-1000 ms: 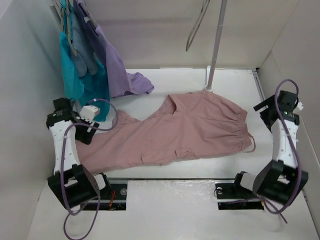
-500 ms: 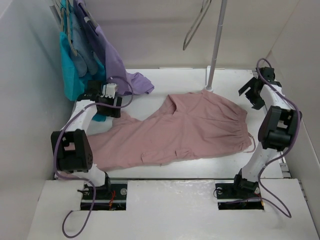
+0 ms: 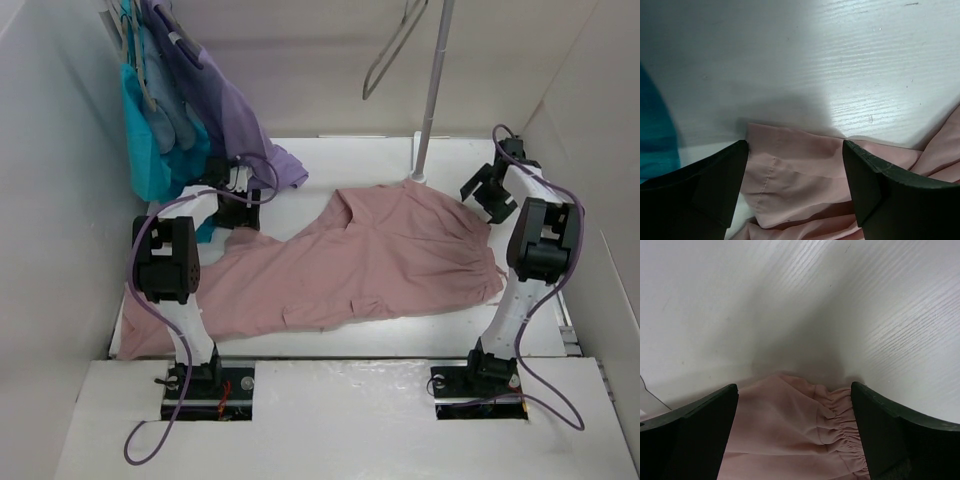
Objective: Place the trousers on the hanger
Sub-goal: Flatten out the trousers at the center of the board, then fold the trousers at the center of the board.
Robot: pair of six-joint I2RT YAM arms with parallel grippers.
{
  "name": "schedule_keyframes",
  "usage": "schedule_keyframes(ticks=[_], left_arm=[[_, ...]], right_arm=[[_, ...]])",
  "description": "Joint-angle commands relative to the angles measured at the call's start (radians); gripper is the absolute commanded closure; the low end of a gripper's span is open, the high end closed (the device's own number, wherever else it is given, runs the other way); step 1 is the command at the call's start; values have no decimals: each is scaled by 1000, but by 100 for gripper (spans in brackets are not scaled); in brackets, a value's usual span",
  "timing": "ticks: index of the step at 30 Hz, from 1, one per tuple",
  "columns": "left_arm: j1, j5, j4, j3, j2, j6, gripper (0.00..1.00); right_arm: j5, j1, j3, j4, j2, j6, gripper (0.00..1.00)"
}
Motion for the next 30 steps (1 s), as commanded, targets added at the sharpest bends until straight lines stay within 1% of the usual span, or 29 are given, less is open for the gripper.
schedule_keyframes(ticks=[1,4,6,7,9,11,13,16,19,21,23,24,25,26,27,28,30], left_arm=[[-10,-33,1,-28,-36,-17,27],[-20,-21,10,-40,-14,-17,37],[-20,-12,-8,-40,7,-8,49],[-20,-3,-8,-40,18,4,61],[-20,-3,-8,-31,32,4,78],[-20,6,-18,-31,32,15,100],[-20,6,-18,-22,18,15,100],[-10,-12,-28,-13,-11,24,100],[-10,-23,-39,-2,-39,35,100],[-10,-52,-48,13,-51,46,100],[-10,-73,-62,39,-77,55,100],[-10,-99,-86,48,-102,67,100],[2,-113,-87,58,-119,67,100],[2,-130,-100,77,-135,83,100],[14,-147,-110,88,-155,92,100],[35,-182,-110,99,-198,107,100],[69,-208,-110,130,-241,107,100]], right_arm=[[53,19,7,-26,-57,10,2],[105,19,-2,-40,-77,-10,1],[129,10,-13,-61,-103,-19,1],[154,10,-22,-61,-103,-28,1],[163,10,-34,-74,-139,-37,1],[174,10,-51,-74,-162,-37,1],[174,21,-83,-74,-194,-37,1],[128,31,-125,-40,-203,-37,1],[85,31,-135,-19,-156,-28,1],[42,21,-125,-18,-79,-28,1],[33,-1,-102,-9,-24,-28,5],[33,-1,-89,-9,-24,-28,12],[33,-12,-89,1,-24,-28,25],[44,-30,-89,17,-24,-28,58],[44,-41,-89,17,-36,-28,80],[53,-54,-89,27,-47,-28,99],[53,-94,-89,28,-85,-46,100]])
